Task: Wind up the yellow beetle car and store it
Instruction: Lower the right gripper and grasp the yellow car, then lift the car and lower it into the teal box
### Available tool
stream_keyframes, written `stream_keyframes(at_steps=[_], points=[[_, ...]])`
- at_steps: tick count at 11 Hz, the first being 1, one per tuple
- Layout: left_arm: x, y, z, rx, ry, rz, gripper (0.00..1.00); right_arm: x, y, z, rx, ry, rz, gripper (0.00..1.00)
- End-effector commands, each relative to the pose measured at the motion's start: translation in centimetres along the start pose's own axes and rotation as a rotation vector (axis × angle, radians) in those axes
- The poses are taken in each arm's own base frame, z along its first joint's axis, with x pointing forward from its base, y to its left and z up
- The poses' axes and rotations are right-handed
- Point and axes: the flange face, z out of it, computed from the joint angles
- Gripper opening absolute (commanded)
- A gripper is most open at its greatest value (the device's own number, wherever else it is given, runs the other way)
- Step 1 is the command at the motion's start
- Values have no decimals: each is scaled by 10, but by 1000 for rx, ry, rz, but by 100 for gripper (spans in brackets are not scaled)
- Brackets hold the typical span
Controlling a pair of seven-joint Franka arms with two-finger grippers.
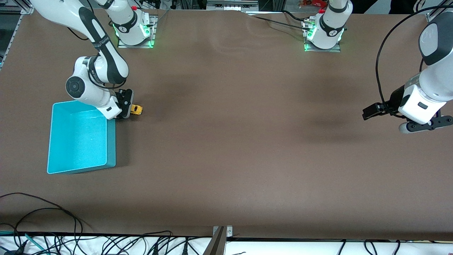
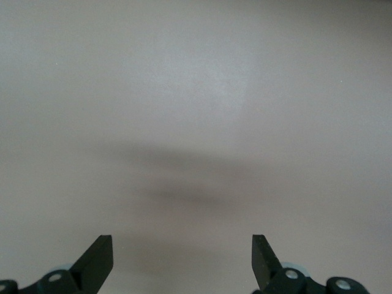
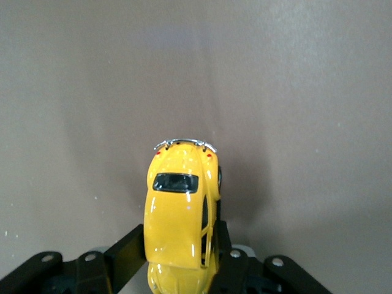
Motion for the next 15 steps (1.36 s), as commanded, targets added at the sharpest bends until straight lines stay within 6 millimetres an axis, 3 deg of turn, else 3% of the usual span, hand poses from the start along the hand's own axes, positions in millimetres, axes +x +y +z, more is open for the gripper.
stream_keyframes(at_steps=[1,5,9,12,15], points=[[-2,-2,-1,-23,-7,15,100,26,-3,-23,-6,22,-34,0],[-2,-2,-1,-23,-7,15,100,57,12,-97,43,36,-41,0],[-2,-2,-1,-23,-7,15,100,71,27,-164,60,24,-70,0],[-2,-2,-1,-23,-7,15,100,68,41,-186,38,-36,-112,0],[-2,-1,-1,-23,-7,16,100,51,63,-189,38,-71,-179,0]])
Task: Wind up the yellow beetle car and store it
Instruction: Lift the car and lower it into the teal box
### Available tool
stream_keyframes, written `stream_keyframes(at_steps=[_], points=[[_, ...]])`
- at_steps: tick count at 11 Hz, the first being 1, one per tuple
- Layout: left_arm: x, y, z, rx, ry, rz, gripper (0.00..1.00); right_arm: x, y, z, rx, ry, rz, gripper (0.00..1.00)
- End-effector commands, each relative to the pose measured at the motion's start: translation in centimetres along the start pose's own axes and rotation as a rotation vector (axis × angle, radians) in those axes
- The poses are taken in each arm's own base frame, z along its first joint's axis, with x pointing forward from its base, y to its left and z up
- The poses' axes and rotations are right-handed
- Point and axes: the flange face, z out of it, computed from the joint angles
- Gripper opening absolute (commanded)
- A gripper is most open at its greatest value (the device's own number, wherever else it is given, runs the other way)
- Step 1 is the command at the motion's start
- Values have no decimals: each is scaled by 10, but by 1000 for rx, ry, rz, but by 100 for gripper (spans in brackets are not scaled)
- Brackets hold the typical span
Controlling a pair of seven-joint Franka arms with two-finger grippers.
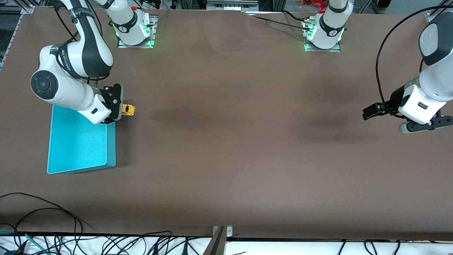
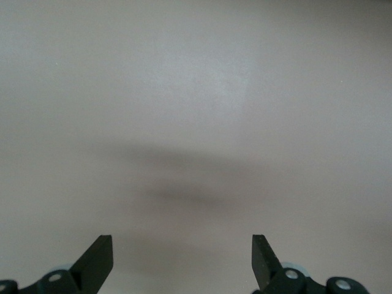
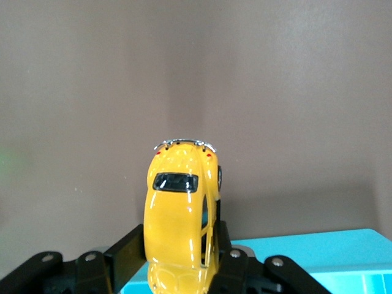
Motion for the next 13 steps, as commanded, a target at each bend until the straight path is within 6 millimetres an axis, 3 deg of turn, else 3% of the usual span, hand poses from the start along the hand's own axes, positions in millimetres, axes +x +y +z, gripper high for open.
stream_keyframes(at_steps=[1,3,6,10,13], points=[[-2,-1,-1,-23,-6,17,100,-35,36,-1,28,-22,-84,0],[-2,-1,-1,-23,-6,17,100,-61,54,3,27,-21,-138,0],[-2,-1,-1,-23,-6,17,100,-114,63,11,39,-42,-200,0],[-2,-1,-1,-23,-6,17,100,-185,74,54,122,-4,-270,0],[-2,-1,-1,-23,-6,17,100,-235,74,110,203,51,-268,0]])
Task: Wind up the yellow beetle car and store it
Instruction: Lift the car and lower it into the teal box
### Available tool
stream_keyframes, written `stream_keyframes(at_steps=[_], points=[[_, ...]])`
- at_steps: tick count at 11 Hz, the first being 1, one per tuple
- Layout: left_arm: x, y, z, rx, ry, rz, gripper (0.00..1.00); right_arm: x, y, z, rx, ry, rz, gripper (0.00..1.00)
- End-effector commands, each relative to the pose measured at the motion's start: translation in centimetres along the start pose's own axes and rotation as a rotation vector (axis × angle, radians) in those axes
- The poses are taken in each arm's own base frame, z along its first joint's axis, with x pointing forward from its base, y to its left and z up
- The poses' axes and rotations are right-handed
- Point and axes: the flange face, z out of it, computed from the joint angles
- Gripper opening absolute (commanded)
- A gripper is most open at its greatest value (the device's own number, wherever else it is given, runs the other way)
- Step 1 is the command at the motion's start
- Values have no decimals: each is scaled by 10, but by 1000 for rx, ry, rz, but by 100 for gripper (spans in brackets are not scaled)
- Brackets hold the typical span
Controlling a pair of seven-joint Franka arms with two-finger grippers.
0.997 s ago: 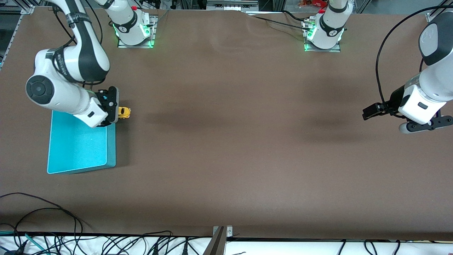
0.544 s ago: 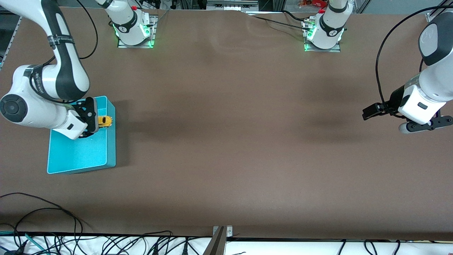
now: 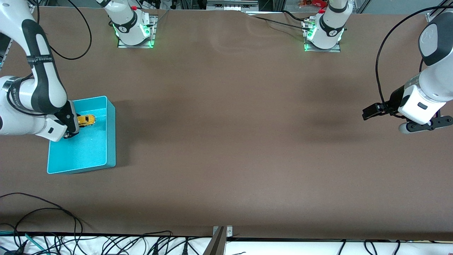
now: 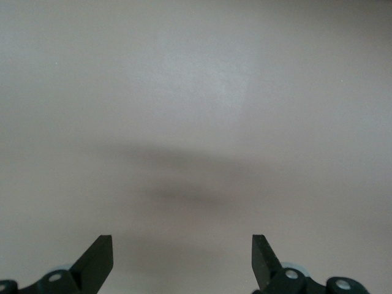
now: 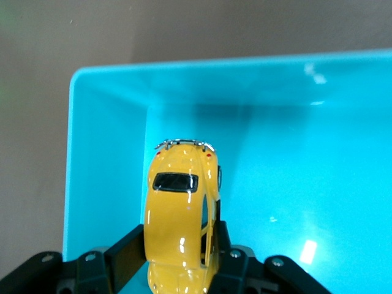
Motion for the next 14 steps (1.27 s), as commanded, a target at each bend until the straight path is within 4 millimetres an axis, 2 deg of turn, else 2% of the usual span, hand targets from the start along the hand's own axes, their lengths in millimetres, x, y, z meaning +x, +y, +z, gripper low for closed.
stream_keyframes(at_steps=[1,4,6,7,9,10,12,14], points=[[-2,-2,-2,-23,-5,15,100,-44,-1,52,85,60,7,0],[-1,-3,1,-23,-9,13,100,-62,-4,92,136,86,18,0],[-1,-3,1,-23,-9,13,100,-64,-6,99,151,95,34,0],[0,-3,1,-23,-9,12,100,-66,-7,98,149,98,37,23],[0,-3,1,-23,-9,12,100,-71,-8,92,138,101,41,57],[-1,-3,1,-23,-9,13,100,-71,-10,84,144,103,39,100],[-1,-3,2,-23,-11,13,100,-67,-15,77,178,117,39,100],[-1,-2,2,-37,-14,9,100,-67,-20,53,177,113,47,100]])
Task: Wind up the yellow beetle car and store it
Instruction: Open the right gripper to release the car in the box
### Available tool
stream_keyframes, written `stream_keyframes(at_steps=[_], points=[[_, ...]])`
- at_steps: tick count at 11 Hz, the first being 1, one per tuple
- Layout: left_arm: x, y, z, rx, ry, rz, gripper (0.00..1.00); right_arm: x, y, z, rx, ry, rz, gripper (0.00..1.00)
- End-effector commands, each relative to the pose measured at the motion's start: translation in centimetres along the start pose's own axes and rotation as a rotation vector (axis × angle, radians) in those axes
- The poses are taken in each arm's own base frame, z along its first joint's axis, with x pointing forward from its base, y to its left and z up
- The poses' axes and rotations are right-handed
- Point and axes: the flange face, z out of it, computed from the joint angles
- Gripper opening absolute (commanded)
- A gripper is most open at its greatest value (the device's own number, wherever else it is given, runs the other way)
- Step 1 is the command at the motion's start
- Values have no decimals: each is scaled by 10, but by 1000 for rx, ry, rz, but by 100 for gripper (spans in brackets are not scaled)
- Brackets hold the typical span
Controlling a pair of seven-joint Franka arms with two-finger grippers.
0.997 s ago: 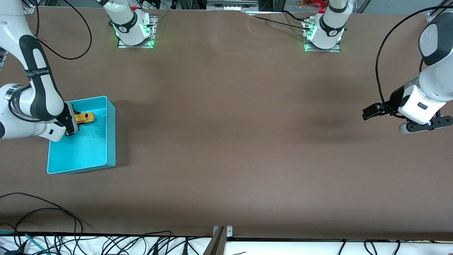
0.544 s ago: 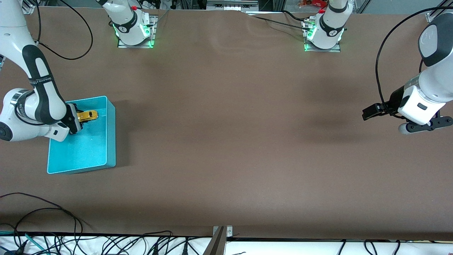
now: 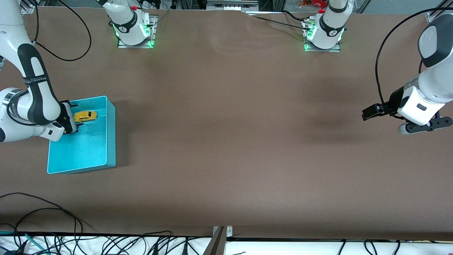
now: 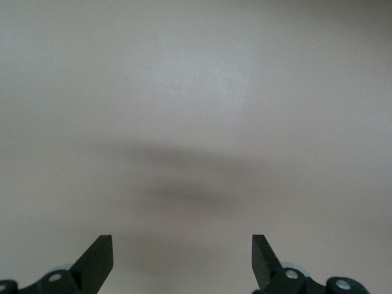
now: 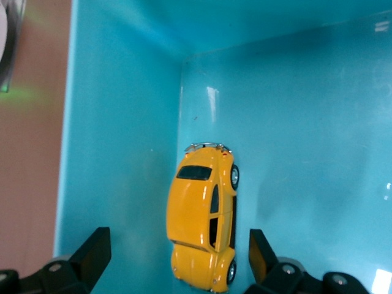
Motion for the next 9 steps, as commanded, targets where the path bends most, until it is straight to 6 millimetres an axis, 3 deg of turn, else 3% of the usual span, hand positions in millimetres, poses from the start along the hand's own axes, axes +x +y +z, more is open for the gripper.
stream_keyframes(at_steps=[1,3,5,9], points=[[-2,-2,-3,-41,-7,11,100,6,-19,-37,-1,-1,-1,100],[-2,-2,-3,-41,-7,11,100,20,-31,-60,-32,-24,20,100],[-2,-2,-3,-41,-7,11,100,49,-48,-99,-89,-60,117,100],[-3,5,-13,-45,12,20,100,148,-87,-176,-255,-54,467,100]])
